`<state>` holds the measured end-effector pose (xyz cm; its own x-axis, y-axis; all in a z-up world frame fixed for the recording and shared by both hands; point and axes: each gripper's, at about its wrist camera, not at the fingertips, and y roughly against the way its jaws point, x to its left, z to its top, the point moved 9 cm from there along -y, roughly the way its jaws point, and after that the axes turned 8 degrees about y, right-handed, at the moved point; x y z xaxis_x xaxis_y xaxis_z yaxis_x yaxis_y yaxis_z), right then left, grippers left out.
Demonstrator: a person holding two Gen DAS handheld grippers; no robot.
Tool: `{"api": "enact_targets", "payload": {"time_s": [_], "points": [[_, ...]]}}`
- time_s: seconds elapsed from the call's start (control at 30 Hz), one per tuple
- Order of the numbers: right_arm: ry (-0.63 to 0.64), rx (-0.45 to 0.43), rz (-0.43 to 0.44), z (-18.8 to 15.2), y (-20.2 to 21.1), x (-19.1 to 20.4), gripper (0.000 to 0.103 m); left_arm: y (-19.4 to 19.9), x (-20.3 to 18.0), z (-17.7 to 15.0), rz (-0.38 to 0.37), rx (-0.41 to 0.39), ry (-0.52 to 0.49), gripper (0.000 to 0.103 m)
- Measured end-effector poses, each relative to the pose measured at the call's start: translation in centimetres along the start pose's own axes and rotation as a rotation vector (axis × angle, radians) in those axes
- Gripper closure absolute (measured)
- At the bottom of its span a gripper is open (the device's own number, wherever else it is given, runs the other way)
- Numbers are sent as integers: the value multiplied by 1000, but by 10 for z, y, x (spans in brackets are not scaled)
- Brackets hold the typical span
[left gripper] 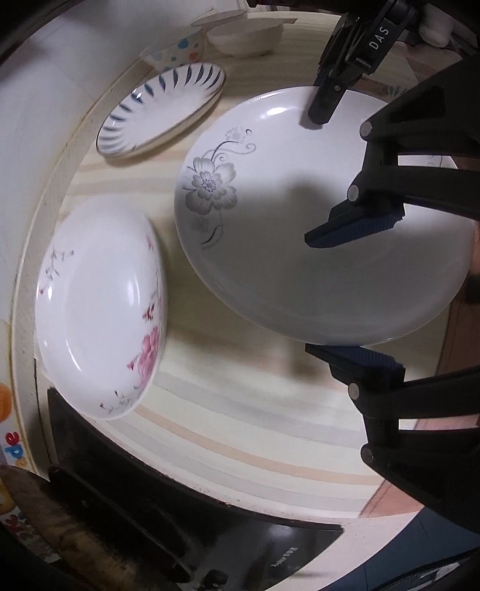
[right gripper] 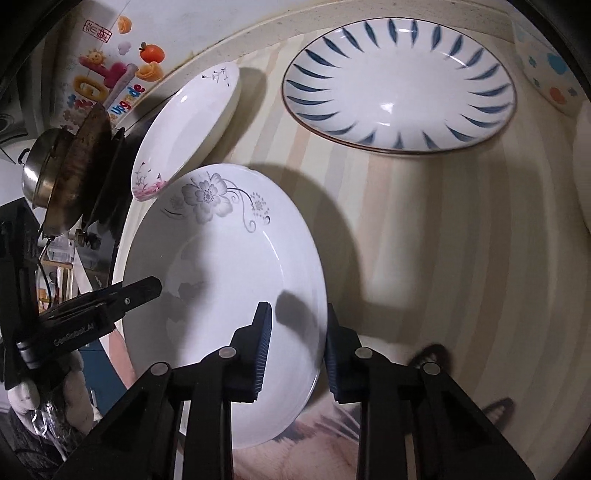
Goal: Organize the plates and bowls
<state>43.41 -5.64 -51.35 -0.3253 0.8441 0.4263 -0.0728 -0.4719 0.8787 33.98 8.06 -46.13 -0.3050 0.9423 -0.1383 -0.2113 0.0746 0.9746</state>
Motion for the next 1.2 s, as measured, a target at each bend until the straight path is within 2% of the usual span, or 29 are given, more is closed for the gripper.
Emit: {"api": "enact_targets", "payload": {"time_s": [0.27,0.5,0.87,1.2], "points": [[-33,-36,-28,-35,57,-33,74,30,-43,-35,-52,2,-80,55],[-99,-60,-71,-73,102,-79,74,15,-92,-41,-80,36,-177,55],[-234,-60,-117,-119,114,-135,74,-7,-138,-62,-82,75,-286,55],[-262,-62,-121,-125,117,-150,74,-21,-153,-61,-42,73,-311,55]]}}
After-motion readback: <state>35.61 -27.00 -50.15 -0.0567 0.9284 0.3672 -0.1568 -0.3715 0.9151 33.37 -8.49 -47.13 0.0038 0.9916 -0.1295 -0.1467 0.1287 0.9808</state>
